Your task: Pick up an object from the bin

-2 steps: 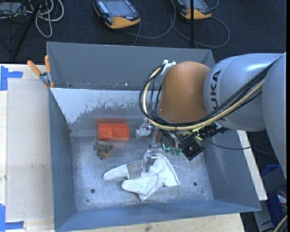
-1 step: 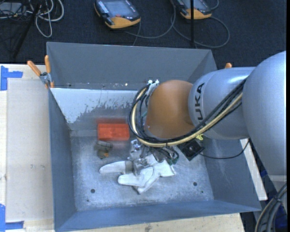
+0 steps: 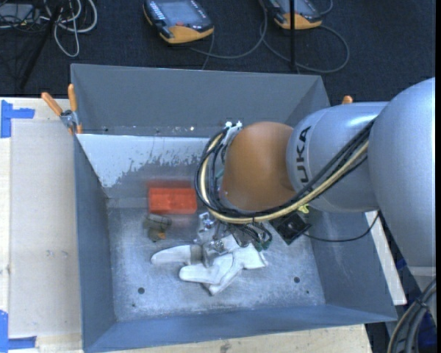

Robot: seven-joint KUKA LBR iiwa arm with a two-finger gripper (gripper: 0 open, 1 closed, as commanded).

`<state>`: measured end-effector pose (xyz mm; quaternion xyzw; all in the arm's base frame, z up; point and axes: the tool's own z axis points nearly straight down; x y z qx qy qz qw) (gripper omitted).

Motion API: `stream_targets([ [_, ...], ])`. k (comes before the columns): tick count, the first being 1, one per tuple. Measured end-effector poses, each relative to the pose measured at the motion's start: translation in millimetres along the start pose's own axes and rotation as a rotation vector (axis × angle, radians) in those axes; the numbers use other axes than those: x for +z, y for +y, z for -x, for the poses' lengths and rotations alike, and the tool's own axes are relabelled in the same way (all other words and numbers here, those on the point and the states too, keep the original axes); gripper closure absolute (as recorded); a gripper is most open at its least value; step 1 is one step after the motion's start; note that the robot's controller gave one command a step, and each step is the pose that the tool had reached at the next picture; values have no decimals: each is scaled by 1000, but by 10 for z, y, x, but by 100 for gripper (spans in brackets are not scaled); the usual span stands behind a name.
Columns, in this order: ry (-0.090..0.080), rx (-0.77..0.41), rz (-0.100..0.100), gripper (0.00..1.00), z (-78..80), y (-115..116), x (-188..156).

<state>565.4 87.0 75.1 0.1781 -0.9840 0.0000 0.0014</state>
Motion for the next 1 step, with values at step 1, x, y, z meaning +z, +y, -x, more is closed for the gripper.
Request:
stream_targets([
  [1,3,19,2,100,-77,-13,-321],
])
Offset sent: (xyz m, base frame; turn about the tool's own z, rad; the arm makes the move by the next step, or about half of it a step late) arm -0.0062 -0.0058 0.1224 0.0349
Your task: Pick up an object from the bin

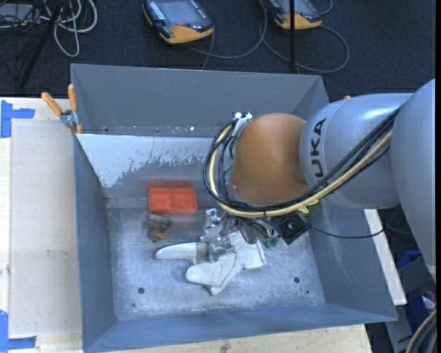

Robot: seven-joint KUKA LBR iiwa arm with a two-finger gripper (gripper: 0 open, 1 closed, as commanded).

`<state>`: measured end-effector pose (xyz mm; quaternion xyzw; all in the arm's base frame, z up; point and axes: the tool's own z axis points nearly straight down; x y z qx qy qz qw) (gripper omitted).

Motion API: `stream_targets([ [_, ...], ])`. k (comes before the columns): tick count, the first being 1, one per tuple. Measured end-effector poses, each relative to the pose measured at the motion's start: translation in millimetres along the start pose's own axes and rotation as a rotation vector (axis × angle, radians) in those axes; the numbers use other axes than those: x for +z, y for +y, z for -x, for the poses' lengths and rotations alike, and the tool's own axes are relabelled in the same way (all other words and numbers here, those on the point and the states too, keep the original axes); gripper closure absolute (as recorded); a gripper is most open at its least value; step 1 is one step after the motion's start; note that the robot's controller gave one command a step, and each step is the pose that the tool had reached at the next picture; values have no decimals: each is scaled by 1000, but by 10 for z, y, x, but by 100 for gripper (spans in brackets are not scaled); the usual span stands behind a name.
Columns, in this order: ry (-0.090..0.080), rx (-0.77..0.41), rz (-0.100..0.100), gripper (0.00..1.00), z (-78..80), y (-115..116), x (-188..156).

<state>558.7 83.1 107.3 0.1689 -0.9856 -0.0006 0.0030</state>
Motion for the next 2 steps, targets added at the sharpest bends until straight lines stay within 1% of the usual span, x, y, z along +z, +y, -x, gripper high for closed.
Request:
stream_targets([
  [1,-1,11,-1,100,-8,-6,-595],
  [2,-10,16,-3,100,-5,-32,-1047],
])
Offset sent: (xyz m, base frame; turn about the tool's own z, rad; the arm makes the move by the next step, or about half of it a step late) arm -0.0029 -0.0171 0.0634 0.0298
